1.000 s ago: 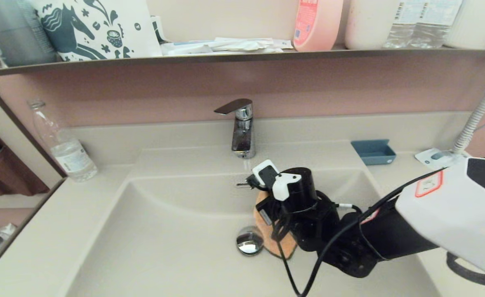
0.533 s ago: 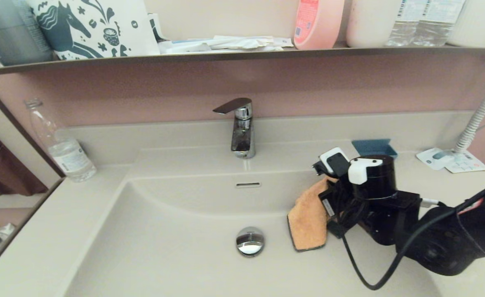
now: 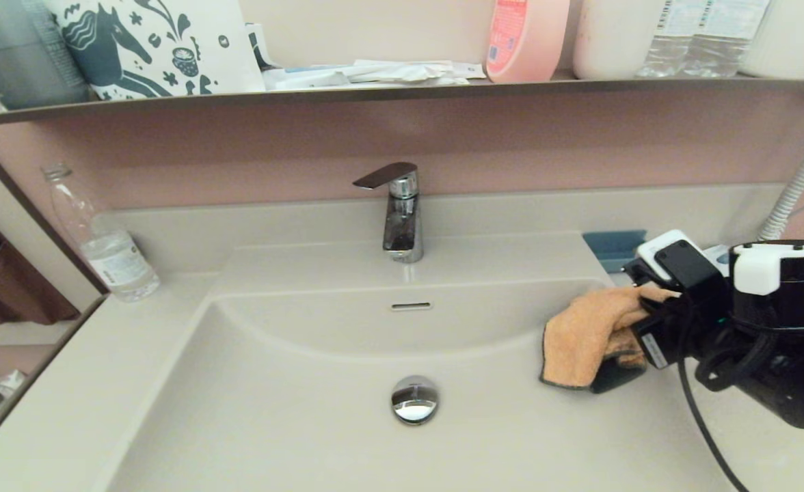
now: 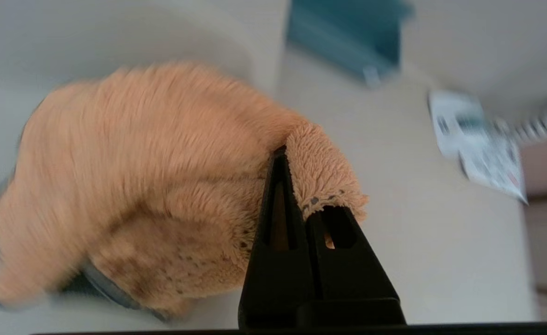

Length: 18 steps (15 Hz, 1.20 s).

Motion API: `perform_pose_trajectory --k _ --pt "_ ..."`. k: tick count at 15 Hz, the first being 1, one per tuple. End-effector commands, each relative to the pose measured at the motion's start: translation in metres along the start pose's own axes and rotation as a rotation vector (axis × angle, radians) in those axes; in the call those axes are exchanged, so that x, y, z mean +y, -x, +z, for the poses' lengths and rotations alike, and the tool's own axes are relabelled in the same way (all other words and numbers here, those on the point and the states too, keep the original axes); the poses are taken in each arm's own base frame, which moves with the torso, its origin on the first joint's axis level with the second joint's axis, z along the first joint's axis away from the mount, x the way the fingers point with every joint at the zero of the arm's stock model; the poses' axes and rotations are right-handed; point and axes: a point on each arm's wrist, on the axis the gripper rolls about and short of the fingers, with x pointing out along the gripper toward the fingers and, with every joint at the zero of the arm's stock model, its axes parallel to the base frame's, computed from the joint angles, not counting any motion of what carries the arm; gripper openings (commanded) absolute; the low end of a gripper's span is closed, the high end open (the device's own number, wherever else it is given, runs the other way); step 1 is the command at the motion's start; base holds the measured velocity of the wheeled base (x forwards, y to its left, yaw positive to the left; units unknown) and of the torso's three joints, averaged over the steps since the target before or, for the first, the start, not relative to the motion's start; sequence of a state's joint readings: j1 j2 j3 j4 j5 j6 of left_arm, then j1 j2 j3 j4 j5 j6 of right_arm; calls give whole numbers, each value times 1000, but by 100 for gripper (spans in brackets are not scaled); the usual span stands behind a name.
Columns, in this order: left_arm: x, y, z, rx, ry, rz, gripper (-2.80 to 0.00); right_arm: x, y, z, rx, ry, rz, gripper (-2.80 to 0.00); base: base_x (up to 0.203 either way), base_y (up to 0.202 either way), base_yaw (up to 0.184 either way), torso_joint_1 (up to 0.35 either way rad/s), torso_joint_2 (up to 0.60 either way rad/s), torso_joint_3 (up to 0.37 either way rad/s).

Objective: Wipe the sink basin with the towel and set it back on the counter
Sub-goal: Wipe the sink

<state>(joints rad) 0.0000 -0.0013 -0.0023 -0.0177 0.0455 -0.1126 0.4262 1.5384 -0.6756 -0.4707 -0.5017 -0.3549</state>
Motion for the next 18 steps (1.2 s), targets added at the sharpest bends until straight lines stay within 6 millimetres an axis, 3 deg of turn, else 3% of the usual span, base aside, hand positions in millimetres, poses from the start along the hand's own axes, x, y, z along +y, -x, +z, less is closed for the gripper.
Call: perform_pose_trajectory --k 1,5,8,11,14,18 --pt "0 0 0 0 1 0 -280 -18 33 -4 22 17 6 -280 0 0 0 0 0 0" --pt "0 0 0 0 1 0 -280 -24 73 -11 36 70 81 -280 0 0 0 0 0 0" --pt "0 0 0 0 1 0 -280 -29 84 -10 2 57 82 -280 0 0 0 0 0 0" --pt "0 0 0 1 2 1 -280 -46 92 2 -50 -37 24 -280 0 0 0 0 0 0" --pt "0 0 0 0 2 0 -280 -85 82 -1 27 -141 -175 -280 0 0 0 0 0 0" --pt "0 0 0 1 1 1 -280 -153 67 -15 186 -262 -480 -280 0 0 0 0 0 0"
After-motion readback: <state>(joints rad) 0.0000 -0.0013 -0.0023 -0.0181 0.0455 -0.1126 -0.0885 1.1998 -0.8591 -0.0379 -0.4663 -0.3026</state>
